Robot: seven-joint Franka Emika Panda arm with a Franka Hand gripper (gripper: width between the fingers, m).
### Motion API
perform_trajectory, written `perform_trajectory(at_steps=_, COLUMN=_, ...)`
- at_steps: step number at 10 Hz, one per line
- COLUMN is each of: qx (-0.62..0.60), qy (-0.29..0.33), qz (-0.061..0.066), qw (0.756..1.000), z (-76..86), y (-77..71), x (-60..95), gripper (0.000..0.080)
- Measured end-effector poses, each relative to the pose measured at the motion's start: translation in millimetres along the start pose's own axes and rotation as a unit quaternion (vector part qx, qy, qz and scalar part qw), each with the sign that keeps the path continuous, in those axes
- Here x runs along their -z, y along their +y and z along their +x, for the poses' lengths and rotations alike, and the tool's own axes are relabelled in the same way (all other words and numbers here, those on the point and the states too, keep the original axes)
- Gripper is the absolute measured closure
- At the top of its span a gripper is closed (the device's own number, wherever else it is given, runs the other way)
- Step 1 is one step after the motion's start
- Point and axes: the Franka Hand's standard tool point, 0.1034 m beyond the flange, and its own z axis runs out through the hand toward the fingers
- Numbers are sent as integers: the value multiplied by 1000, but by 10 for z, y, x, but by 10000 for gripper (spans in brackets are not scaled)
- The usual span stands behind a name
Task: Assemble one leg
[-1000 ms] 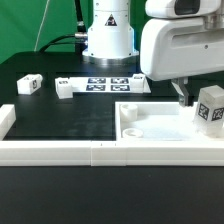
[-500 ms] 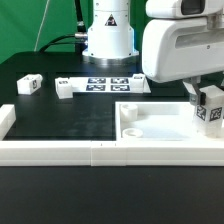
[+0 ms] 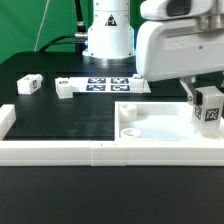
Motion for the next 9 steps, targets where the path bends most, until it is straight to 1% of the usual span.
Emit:
perform_trajectory(at_steps=1, qx=-82, qy=11, qz=-1, qw=997, z=-42, y=4, x=7, gripper=508)
perform_trajectory(at_steps=2, qx=-137, qy=15, qz=-3, qw=990, z=-53, y=13, x=6, gripper=508)
perform_trajectory(at_steps=3, qx=-188, qy=22, qz=-3, qw=982, z=-47, y=24, x=5, gripper=508)
perform_trajectory(at_steps=4, qx=-257, qy=29, qz=-2, qw=966, z=-55, y=37, x=7, gripper=508)
perform_trajectory(at_steps=5, qx=-321, qy=32, qz=-3, qw=946, z=-69, y=41, x=6, gripper=508)
perform_trajectory(at_steps=8, qx=-487, qy=43, qz=-5, qw=872, z=-108, y=16, x=-4, gripper=505)
perform_trajectory(at_steps=9, qx=-539, qy=42, qz=-6, qw=841, z=-121, y=5, x=-6, gripper=505)
